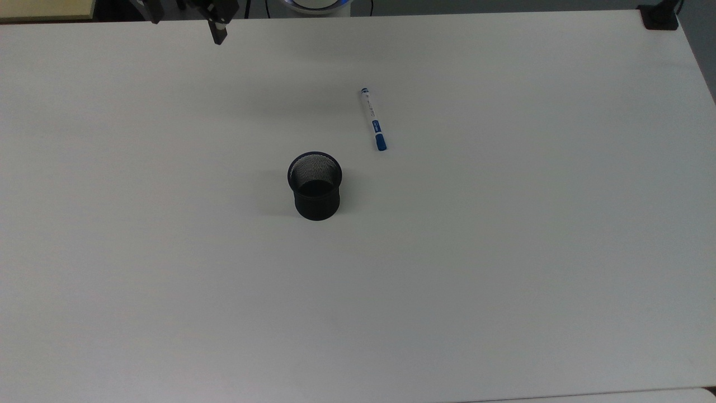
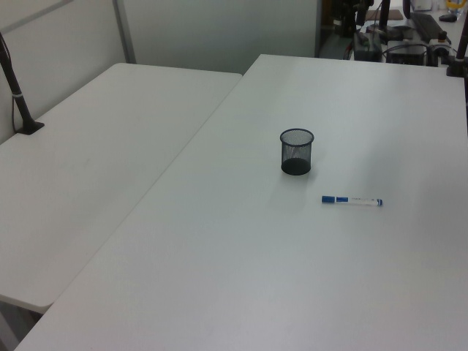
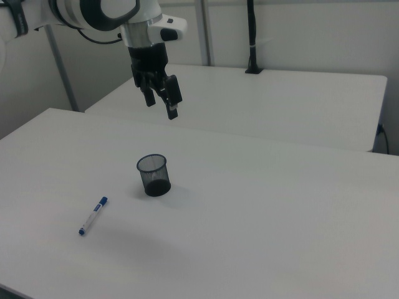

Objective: Insert the marker
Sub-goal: 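Move the open gripper toward the white blue-capped marker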

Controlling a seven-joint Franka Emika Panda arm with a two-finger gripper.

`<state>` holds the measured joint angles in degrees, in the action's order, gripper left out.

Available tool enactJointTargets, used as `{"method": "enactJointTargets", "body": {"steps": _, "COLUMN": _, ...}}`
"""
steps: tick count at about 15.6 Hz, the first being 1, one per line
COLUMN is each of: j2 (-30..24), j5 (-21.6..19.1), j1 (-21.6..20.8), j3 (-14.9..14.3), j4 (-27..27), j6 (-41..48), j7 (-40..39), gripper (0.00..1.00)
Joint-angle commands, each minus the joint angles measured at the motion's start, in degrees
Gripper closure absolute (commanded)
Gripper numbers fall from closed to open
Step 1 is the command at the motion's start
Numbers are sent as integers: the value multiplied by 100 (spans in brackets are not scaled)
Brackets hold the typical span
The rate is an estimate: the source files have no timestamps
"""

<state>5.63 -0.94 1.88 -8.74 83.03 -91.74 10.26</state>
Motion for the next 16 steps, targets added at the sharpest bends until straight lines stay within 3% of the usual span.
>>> {"method": "enactJointTargets", "body": {"steps": 1, "j2": -123, "j5": -2, "j1": -21, "j3": 21, "j4": 143, "j6": 103, "j7": -6, "gripper": 0}}
{"method": "enactJointTargets", "body": {"steps": 16, "j2": -114, "j5": -29, "j1": -21, "j3": 21, "j4": 143, "j6": 130, "j7": -199, "gripper": 0}}
